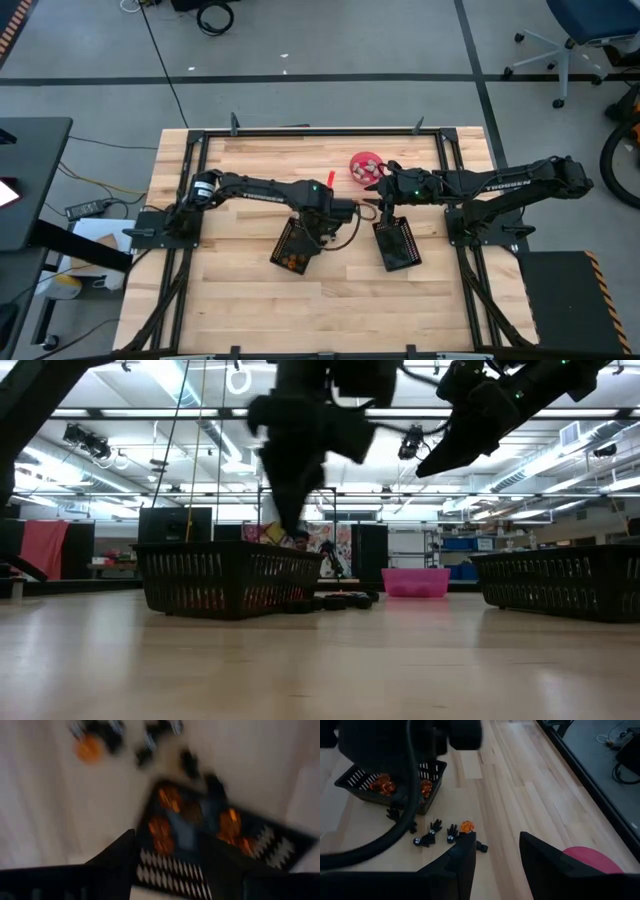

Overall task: Sort Halloween decoration
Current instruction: Put the orange pumpkin toy into the left black bin

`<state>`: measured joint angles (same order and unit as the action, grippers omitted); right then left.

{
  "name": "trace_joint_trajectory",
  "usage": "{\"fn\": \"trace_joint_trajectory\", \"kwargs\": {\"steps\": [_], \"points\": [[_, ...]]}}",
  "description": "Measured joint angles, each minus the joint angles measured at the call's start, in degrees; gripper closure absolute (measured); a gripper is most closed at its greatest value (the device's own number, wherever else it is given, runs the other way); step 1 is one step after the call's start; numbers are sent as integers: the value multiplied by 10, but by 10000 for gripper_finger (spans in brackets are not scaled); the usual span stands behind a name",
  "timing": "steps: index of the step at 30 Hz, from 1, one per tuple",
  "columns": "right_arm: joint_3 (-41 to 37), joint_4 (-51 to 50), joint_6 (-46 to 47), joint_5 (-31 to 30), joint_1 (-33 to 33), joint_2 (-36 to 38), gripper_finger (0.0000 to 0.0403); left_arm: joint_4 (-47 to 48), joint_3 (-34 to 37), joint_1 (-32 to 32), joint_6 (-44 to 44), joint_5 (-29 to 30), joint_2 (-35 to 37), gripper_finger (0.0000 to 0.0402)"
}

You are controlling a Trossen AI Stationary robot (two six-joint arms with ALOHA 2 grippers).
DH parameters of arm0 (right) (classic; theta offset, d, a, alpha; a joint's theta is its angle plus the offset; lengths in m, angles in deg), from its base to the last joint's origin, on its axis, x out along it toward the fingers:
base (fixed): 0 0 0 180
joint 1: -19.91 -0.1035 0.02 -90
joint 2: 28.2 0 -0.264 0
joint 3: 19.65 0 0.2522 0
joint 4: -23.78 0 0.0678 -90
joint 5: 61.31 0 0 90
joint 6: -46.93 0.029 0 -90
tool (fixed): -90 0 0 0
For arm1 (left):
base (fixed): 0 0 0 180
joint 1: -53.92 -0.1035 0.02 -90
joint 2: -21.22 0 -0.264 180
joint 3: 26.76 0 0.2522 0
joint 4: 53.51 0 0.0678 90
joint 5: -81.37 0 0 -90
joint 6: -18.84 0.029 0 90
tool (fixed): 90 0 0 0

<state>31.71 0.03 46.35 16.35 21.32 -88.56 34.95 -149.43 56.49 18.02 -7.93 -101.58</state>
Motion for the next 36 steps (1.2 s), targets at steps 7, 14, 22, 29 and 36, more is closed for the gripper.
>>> {"fn": "trace_joint_trajectory", "kwargs": {"steps": [7,14,22,29,36], "points": [[0,-12,1,-1,0,0,247,-113,12,-40,6,16,0,213],[0,-54,5,-36,0,31,247,-241,73,-86,5,17,0,212],[0,-51,10,-31,-18,62,247,-314,134,-112,12,17,0,212],[0,-52,10,-30,-24,62,247,-340,175,-110,85,22,1,212],[0,-52,9,-30,-24,62,247,-346,184,-110,110,21,3,212]]}}
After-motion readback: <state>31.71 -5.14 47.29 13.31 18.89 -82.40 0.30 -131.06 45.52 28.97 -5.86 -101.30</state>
